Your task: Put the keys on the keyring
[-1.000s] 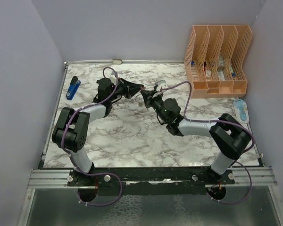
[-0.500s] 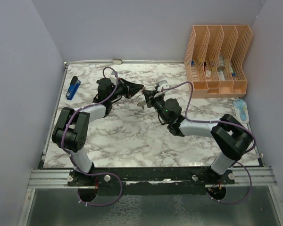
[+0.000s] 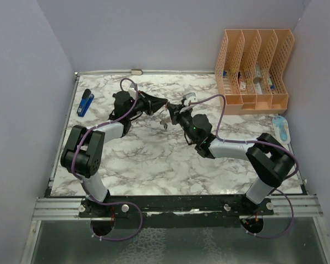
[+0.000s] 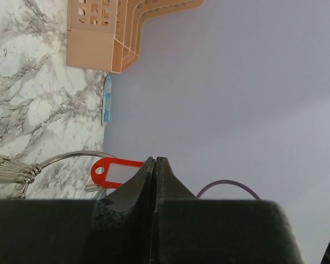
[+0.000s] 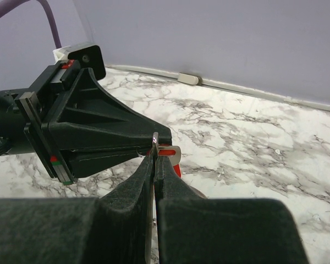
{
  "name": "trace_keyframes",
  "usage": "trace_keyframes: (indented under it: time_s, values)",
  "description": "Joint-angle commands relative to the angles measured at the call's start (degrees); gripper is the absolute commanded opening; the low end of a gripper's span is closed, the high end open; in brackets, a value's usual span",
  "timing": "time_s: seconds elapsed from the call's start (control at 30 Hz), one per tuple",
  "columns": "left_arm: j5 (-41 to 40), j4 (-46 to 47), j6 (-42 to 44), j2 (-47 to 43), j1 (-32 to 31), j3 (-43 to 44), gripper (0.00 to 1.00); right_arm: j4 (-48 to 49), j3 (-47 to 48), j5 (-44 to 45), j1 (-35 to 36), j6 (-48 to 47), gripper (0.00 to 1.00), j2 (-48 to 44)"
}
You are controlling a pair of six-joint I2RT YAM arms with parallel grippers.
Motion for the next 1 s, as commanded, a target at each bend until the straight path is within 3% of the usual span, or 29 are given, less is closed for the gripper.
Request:
trace_keyframes:
  time_s: [0.0,0.53,0.97]
  values:
    - [1.35,1.55,-0.10,-1.99,-0.93,0.48,0.00,0.25,2.05,-2.54,0.02,0.34,0.01,1.07]
    - [1.24,2.19,-0.64,-2.03,-0.99,0.80,0.00,0.05,0.32,-4.77,0.10,2.92,0.01,0.81]
    - [1.53,1.83,-0.18,-1.99,-0.94,0.76,0.00,-0.66,-1.00,1.62,0.10,1.68,0.01,-0.63]
